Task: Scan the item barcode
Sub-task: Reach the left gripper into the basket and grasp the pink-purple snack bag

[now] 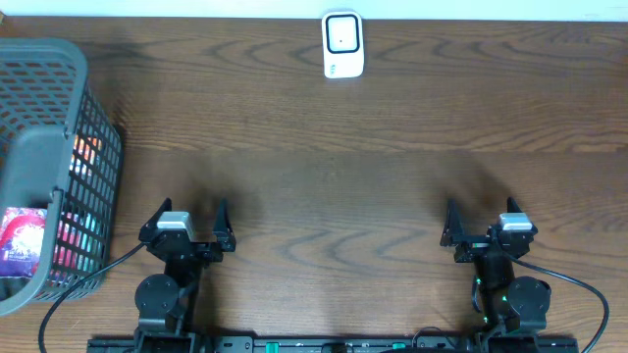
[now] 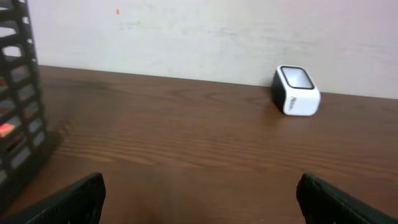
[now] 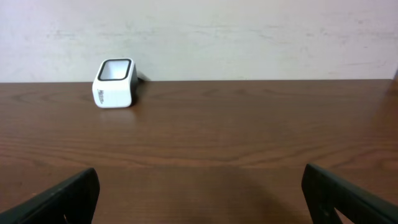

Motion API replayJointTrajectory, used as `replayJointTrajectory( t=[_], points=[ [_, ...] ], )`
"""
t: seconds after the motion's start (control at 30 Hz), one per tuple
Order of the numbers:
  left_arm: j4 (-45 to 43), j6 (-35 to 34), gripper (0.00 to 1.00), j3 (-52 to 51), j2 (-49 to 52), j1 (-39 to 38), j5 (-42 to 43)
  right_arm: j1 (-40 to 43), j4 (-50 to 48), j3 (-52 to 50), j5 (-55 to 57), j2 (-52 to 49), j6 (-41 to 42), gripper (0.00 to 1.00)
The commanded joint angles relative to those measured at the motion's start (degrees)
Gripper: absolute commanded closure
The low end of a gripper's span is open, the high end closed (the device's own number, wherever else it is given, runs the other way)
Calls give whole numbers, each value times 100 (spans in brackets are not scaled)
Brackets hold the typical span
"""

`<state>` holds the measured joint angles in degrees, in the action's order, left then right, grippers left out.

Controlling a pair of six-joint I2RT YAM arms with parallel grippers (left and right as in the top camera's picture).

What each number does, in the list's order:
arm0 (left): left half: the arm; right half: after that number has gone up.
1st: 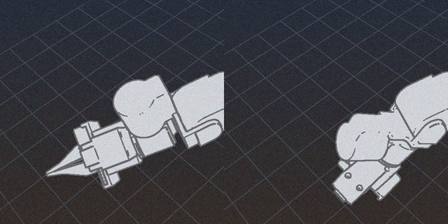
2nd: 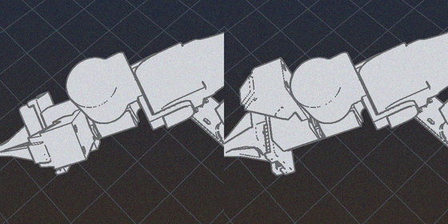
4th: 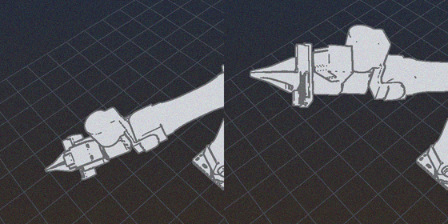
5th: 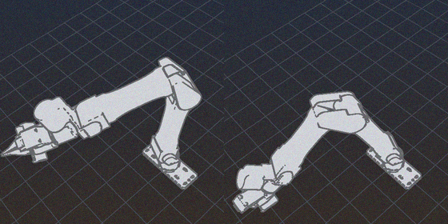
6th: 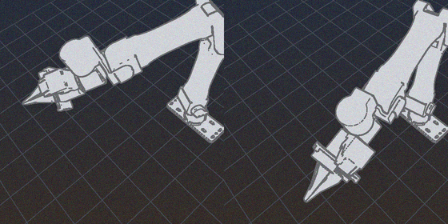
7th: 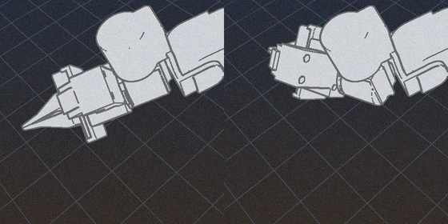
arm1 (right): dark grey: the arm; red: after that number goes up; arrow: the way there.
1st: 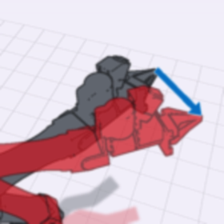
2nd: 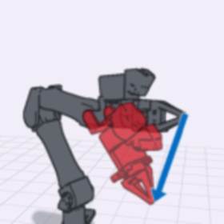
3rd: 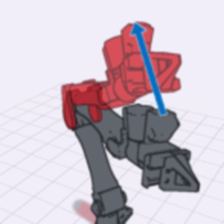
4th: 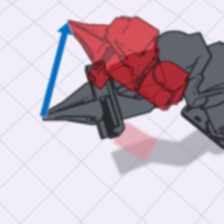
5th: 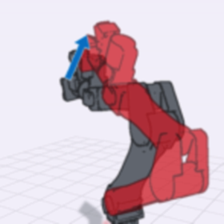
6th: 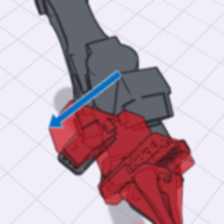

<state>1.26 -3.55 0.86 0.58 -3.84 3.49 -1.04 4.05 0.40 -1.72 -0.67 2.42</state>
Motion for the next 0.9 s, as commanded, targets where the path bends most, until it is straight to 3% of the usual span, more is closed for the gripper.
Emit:
replayJointTrajectory(
  t=[0.0, 0.07, 0.23, 0.33, 0.43, 0.67, 0.87],
  points=[
    [142, -173, 2, -61, -24, 28, 1156, -79, 22, -9, -28, 24, 74, 1],
    [122, -170, 2, -61, -24, 28, 1788, -79, 22, -9, -28, 24, 74, 1],
    [-79, -173, 2, -61, -24, 28, 2350, -79, 22, -9, -28, 24, 74, 1],
    [-525, -170, 2, -61, -24, 28, 3346, -79, 22, -9, -28, 24, 74, 1],
    [-1106, -273, 2, -59, -24, 28, 3722, -79, 22, -9, -28, 24, 74, 1],
    [-2505, -824, 2, 68, -24, 28, 3556, -79, 22, -9, -28, 24, 74, 1],
    [-2710, -815, 2, 909, 66, 28, 2028, -79, 22, -9, -28, 24, 74, 1]
  ],
)
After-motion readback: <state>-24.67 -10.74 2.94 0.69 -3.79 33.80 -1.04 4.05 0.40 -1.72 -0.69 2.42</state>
